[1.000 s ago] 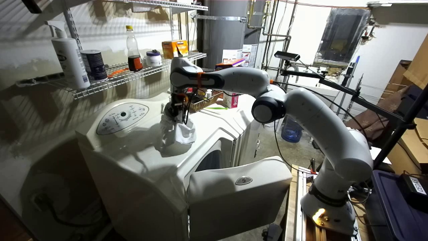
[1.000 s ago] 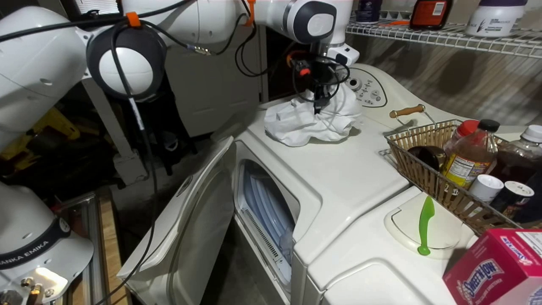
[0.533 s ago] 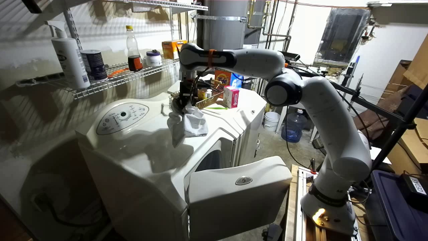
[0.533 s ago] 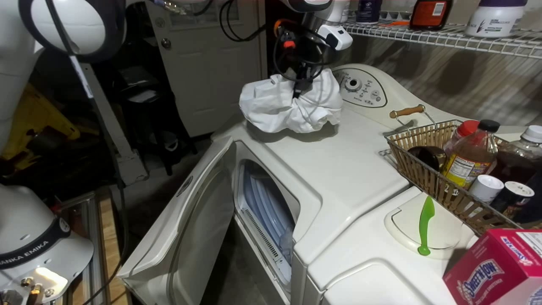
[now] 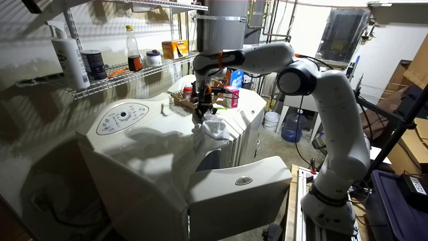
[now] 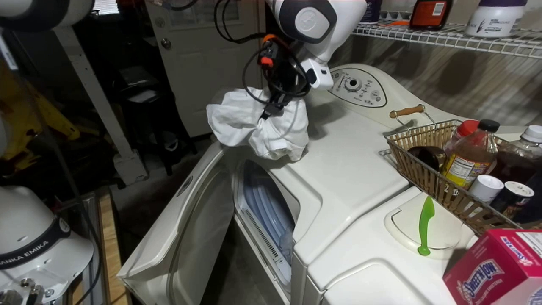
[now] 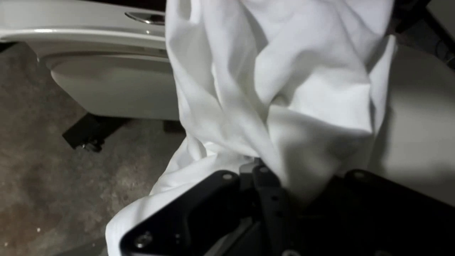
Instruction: Put the white cloth inside the left washing machine
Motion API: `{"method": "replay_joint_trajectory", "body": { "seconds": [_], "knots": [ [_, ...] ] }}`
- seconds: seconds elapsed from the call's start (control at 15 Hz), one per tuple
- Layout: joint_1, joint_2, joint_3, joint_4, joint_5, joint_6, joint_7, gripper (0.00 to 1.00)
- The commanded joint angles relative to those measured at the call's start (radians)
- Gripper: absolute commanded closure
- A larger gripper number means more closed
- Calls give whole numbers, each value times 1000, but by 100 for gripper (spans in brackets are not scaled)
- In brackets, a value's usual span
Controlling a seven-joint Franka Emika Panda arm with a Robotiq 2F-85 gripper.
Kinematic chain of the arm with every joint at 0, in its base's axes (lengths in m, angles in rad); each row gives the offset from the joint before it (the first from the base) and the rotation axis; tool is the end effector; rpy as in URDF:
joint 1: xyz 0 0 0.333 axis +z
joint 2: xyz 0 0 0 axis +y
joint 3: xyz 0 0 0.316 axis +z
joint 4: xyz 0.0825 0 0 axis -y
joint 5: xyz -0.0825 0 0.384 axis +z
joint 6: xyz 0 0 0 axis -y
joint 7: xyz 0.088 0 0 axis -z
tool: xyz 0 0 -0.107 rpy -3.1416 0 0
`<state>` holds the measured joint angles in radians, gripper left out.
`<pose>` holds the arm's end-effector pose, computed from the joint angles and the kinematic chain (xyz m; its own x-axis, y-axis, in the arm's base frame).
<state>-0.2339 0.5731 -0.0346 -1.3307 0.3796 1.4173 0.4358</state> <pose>0.6500 -0.1284 0.3779 0.6364 -0.5350 -0.5556 -0.6934 -0.7123 -0.1083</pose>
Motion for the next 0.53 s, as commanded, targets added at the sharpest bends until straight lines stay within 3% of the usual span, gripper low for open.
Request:
{"method": "replay_joint_trajectory", "body": {
  "seconds": [0.0,0.2,0.27,0.33,0.47],
  "knots": [
    [-7,-71,-64,-246,76,13,16,97],
    [-6,-68,-128,-409,95,87,42,97],
    [6,-13,-118,-264,55,21,9,97],
    [3,-8,-128,-297,55,35,0,86],
    [2,0,-131,-290,55,35,-5,86]
  ]
}}
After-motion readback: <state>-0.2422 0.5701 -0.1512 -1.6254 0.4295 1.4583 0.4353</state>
